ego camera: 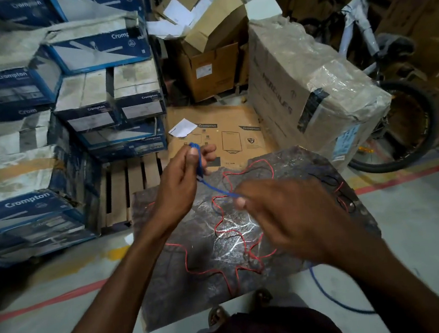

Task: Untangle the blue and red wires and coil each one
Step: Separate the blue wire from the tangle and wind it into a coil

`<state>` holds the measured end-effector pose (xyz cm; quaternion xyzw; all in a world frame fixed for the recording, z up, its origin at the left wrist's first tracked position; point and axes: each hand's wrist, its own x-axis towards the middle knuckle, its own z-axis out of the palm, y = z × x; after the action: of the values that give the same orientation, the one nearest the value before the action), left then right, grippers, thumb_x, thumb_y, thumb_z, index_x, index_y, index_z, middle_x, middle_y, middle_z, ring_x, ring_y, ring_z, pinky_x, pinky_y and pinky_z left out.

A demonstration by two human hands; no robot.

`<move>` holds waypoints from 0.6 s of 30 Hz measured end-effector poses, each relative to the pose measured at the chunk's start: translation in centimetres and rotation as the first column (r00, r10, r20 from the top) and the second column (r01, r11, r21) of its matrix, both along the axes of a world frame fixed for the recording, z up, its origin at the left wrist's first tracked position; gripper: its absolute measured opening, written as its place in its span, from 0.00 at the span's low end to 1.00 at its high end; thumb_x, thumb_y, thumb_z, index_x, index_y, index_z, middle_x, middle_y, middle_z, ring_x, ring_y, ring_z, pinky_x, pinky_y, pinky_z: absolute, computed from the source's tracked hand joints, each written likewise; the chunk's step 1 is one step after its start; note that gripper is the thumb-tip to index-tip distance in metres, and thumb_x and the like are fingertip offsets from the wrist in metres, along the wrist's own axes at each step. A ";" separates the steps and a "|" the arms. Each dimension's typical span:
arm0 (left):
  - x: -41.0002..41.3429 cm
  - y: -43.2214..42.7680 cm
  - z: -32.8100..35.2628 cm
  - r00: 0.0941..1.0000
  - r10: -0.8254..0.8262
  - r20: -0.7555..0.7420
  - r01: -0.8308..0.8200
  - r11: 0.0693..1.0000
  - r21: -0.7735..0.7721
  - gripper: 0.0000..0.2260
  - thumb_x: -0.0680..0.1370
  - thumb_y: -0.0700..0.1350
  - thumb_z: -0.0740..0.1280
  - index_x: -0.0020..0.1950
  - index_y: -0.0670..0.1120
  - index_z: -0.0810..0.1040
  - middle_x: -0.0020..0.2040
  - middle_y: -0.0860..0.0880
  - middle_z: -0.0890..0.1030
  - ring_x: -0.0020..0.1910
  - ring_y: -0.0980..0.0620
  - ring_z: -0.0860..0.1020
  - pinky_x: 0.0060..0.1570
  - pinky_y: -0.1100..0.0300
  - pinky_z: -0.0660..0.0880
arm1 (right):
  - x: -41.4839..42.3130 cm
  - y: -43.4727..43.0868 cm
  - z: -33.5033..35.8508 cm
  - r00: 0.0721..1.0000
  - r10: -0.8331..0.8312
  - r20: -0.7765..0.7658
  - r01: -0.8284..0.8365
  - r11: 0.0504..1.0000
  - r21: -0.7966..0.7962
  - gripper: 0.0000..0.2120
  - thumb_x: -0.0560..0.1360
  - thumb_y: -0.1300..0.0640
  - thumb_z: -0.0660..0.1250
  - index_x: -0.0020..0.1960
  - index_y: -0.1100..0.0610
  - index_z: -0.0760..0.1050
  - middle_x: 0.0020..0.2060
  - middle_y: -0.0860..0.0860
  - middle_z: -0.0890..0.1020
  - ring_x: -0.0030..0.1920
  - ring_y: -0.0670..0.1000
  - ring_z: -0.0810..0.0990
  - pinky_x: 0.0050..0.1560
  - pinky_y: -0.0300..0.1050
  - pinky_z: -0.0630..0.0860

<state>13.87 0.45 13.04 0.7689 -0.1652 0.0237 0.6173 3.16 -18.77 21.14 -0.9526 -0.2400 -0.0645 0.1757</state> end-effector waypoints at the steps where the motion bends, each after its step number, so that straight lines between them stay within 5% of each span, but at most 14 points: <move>1: -0.4 0.3 -0.1 1.000 -0.025 0.017 0.024 0.997 0.067 0.17 0.86 0.47 0.52 0.43 0.43 0.74 0.56 0.57 0.83 0.54 0.58 0.82 0.50 0.55 0.79 | 0.6 -0.7 0.5 0.998 -0.026 0.048 0.025 0.999 0.032 0.11 0.83 0.45 0.54 0.53 0.47 0.73 0.39 0.43 0.78 0.37 0.54 0.81 0.34 0.53 0.78; 3: -1.4 0.5 -0.1 0.994 -0.101 0.039 0.090 0.973 0.210 0.15 0.85 0.49 0.53 0.44 0.52 0.76 0.45 0.64 0.82 0.42 0.62 0.81 0.42 0.63 0.75 | 2.1 -1.8 1.1 0.991 -0.063 0.114 0.052 0.994 0.096 0.08 0.83 0.46 0.60 0.55 0.43 0.77 0.43 0.42 0.81 0.40 0.48 0.81 0.36 0.51 0.78; 5: -2.2 0.4 -0.1 0.980 -0.201 0.001 0.194 0.946 0.261 0.15 0.85 0.51 0.54 0.46 0.59 0.77 0.42 0.62 0.82 0.36 0.59 0.79 0.39 0.60 0.74 | 3.8 -2.5 1.3 0.984 -0.086 0.159 0.060 0.986 0.157 0.07 0.83 0.45 0.64 0.55 0.43 0.81 0.45 0.42 0.82 0.42 0.44 0.79 0.38 0.50 0.78; 7: -2.9 0.5 0.4 0.953 -0.291 -0.085 0.301 0.941 0.153 0.17 0.84 0.54 0.54 0.43 0.59 0.79 0.43 0.54 0.84 0.35 0.53 0.78 0.37 0.55 0.75 | 5.6 -2.7 0.9 0.971 -0.132 0.201 0.086 0.971 0.223 0.08 0.81 0.44 0.67 0.53 0.44 0.83 0.41 0.44 0.79 0.41 0.45 0.79 0.39 0.52 0.77; 12: -4.0 1.6 2.4 0.882 -0.413 -0.228 0.353 0.898 -0.263 0.18 0.83 0.50 0.56 0.39 0.48 0.78 0.48 0.40 0.85 0.31 0.54 0.72 0.33 0.63 0.69 | 9.4 -2.8 -1.8 0.972 -0.195 0.129 0.135 0.918 0.373 0.10 0.81 0.44 0.68 0.53 0.46 0.85 0.42 0.46 0.80 0.45 0.45 0.79 0.46 0.52 0.76; 14: -4.1 2.0 2.8 0.874 -0.419 -0.245 0.311 0.871 -0.381 0.18 0.82 0.47 0.54 0.38 0.41 0.76 0.48 0.37 0.84 0.29 0.55 0.70 0.33 0.60 0.66 | 10.1 -2.7 -3.6 0.983 -0.166 0.072 0.122 0.901 0.417 0.09 0.82 0.47 0.67 0.54 0.47 0.85 0.44 0.47 0.82 0.45 0.42 0.79 0.47 0.49 0.76; 18: -4.3 2.2 3.5 0.863 -0.435 -0.256 0.242 0.802 -0.547 0.20 0.83 0.46 0.52 0.36 0.46 0.78 0.46 0.41 0.84 0.28 0.55 0.69 0.35 0.62 0.69 | 10.3 -1.4 -7.3 0.985 -0.154 -0.078 0.173 0.865 0.472 0.13 0.82 0.42 0.64 0.53 0.46 0.84 0.45 0.43 0.85 0.48 0.44 0.83 0.50 0.54 0.79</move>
<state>9.58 2.61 16.55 0.5309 -0.1715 -0.1922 0.8073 13.42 -20.15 13.86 -0.8979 -0.1319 -0.1182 0.4030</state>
